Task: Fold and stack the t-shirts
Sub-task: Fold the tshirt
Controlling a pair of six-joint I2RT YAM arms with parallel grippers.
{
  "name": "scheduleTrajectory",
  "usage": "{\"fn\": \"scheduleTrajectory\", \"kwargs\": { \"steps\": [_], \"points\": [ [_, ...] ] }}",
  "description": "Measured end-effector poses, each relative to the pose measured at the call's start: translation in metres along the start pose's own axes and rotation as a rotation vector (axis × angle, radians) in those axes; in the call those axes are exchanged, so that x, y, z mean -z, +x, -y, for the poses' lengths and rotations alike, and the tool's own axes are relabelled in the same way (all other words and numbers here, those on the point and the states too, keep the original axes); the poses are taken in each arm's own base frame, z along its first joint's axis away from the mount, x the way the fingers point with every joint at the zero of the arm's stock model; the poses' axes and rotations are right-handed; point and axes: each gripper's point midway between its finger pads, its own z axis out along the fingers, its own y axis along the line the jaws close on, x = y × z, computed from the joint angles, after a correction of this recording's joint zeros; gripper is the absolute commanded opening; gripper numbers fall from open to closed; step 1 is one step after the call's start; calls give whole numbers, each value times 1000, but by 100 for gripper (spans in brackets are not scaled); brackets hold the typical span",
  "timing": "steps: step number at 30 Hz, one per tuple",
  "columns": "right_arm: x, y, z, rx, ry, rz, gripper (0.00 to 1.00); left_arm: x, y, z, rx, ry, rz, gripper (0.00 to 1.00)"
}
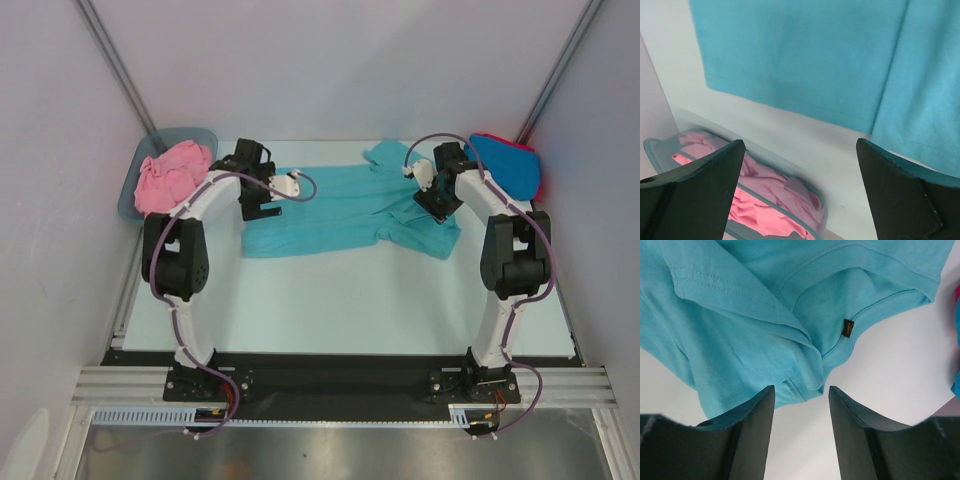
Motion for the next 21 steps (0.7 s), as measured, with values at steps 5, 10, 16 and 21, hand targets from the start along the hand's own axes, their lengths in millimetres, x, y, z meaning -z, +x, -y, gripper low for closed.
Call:
{"fn": "scheduleTrajectory", "kwargs": {
  "steps": [5,10,16,21],
  "points": [
    [-2,2,-2,-5,-2,-6,52,14,13,-5,156,36,26,99],
    [-2,1,0,-4,11,-3,52,8,29,32,247,190,13,98],
    [-1,0,3,-4,22,-3,50,-1,31,59,286,305,11,96],
    [1,-3,5,-4,30,4,49,-13,34,63,305,336,-3,94]
  ]
}}
